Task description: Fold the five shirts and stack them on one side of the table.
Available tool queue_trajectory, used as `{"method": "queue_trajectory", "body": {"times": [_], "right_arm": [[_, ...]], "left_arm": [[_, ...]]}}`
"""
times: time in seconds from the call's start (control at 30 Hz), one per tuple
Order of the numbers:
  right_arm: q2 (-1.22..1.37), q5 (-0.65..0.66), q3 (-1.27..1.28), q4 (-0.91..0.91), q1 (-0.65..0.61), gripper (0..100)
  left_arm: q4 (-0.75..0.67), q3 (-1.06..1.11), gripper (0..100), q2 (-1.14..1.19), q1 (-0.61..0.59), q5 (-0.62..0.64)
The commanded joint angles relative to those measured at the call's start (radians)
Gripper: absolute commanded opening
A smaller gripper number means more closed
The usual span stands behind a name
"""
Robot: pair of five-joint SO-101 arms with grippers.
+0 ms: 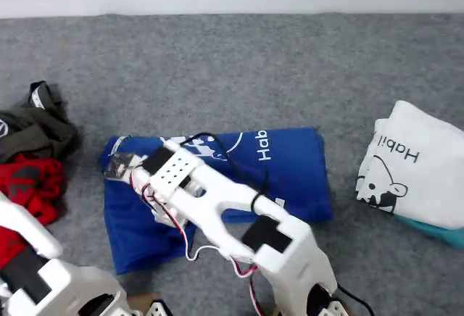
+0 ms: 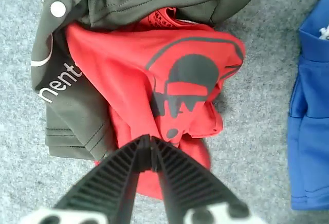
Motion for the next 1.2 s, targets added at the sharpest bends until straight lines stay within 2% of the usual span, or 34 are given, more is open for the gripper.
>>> {"method": "queue_trajectory", "body": {"times": [0.0, 0.17, 0.47, 0.63, 0.7, 0.9, 1.17], "right_arm": [[0.025, -0.006, -0.051, 0.031, -0.041, 1.0], [0.044, -0.005, -0.051, 0.111, -0.134, 1.0], [-0.028, -0.008, -0.241, 0.249, -0.11, 2.3], [-0.033, -0.011, -0.339, 0.349, -0.145, 18.1], [-0.038, -0.011, -0.344, 0.351, -0.17, 22.2], [0.013, -0.005, -0.345, 0.331, -0.278, 22.4], [0.156, 0.046, -0.347, 0.237, -0.291, 22.5]], "left_arm": [[0.008, -0.001, 1, -0.052, -0.005, -0.009], [0.008, -0.001, 1, -0.052, -0.005, -0.009], [0.006, -0.004, 1, -0.052, -0.009, -0.009], [0.005, -0.005, 1, -0.052, -0.058, -0.009], [0.005, -0.005, 1, -0.048, -0.077, -0.014], [0.005, -0.005, 1, -0.051, -0.094, -0.015], [0.005, -0.005, 1, -0.052, -0.094, -0.015]]}}
